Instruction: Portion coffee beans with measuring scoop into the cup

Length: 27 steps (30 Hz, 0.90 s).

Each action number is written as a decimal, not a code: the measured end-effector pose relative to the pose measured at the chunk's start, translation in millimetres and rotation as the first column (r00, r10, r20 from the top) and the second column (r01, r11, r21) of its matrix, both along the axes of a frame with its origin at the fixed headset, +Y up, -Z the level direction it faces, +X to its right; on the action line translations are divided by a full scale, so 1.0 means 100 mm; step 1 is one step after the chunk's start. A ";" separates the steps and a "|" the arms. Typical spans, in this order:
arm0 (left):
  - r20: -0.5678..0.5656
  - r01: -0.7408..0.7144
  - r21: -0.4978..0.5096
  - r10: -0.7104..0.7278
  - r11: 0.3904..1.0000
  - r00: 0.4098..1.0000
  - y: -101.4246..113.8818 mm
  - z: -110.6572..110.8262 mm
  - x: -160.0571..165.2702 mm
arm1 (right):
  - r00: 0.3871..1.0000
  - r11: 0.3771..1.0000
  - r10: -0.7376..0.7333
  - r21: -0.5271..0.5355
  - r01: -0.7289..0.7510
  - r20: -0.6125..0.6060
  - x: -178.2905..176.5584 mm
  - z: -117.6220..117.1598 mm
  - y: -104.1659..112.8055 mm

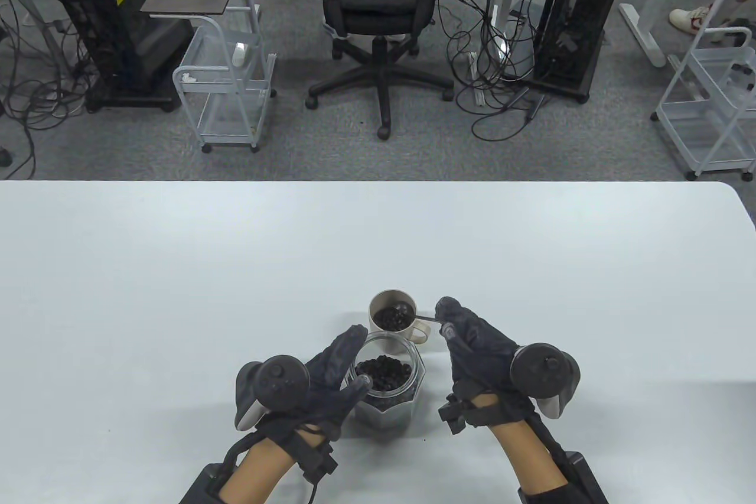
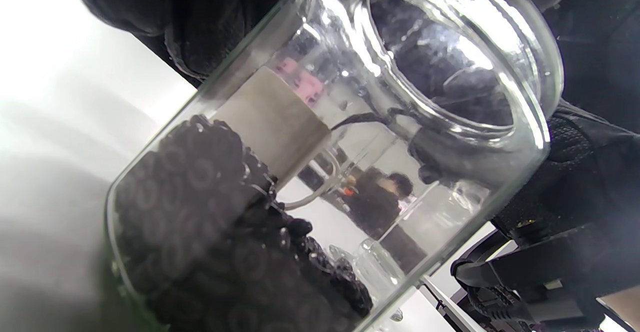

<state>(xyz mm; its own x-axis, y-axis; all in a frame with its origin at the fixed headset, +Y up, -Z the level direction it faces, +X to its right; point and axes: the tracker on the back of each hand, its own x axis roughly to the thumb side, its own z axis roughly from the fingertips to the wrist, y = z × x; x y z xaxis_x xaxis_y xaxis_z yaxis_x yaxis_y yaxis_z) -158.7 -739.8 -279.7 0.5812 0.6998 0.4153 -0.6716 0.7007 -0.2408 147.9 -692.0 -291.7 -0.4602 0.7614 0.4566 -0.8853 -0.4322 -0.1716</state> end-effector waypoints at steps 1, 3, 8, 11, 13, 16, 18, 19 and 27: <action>0.001 0.002 -0.001 -0.002 1.000 1.000 0.00 0.00 0.00 | 1.000 1.000 -0.008 0.006 0.008 0.003 0.01 0.01 0.01; 0.001 0.003 -0.001 -0.003 1.000 1.000 0.00 0.00 0.00 | 0.999 0.999 -0.033 0.024 0.032 0.016 0.02 0.02 0.04; 0.001 0.003 0.000 -0.003 1.000 1.000 0.00 0.00 0.00 | 0.995 0.994 -0.088 0.072 0.085 0.037 0.07 0.06 0.12; 0.000 0.004 0.001 -0.004 1.000 1.000 0.00 0.00 0.00 | 0.989 0.987 -0.134 0.097 0.127 0.066 0.12 0.08 0.15; -0.001 0.003 0.001 -0.003 1.000 1.000 0.00 0.00 0.00 | 0.982 0.981 -0.174 0.103 0.166 0.077 0.16 0.09 0.17; -0.001 0.000 0.000 0.000 1.000 1.000 0.00 0.00 0.00 | 0.956 0.957 -0.278 0.108 0.268 0.094 0.23 0.11 0.18; 0.001 0.001 -0.001 -0.001 1.000 1.000 0.00 0.00 0.00 | 0.938 0.940 -0.333 0.114 0.322 0.099 0.27 0.12 0.19; 0.001 0.004 -0.001 -0.004 1.000 1.000 0.00 0.00 0.00 | 0.929 0.932 -0.356 0.115 0.345 0.102 0.29 0.12 0.20; 0.002 0.004 -0.001 -0.004 1.000 1.000 0.00 0.00 0.00 | 0.837 0.843 -0.538 0.093 0.530 0.098 0.43 0.15 0.23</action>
<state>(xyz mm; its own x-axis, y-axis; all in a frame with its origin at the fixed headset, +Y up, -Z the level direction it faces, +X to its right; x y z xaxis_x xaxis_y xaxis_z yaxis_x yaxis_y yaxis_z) -159.0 -739.8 -280.0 0.5830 0.6979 0.4159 -0.6686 0.7030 -0.2425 190.4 -669.0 -276.9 -0.0423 0.8770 0.4786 -0.9478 0.1163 -0.2970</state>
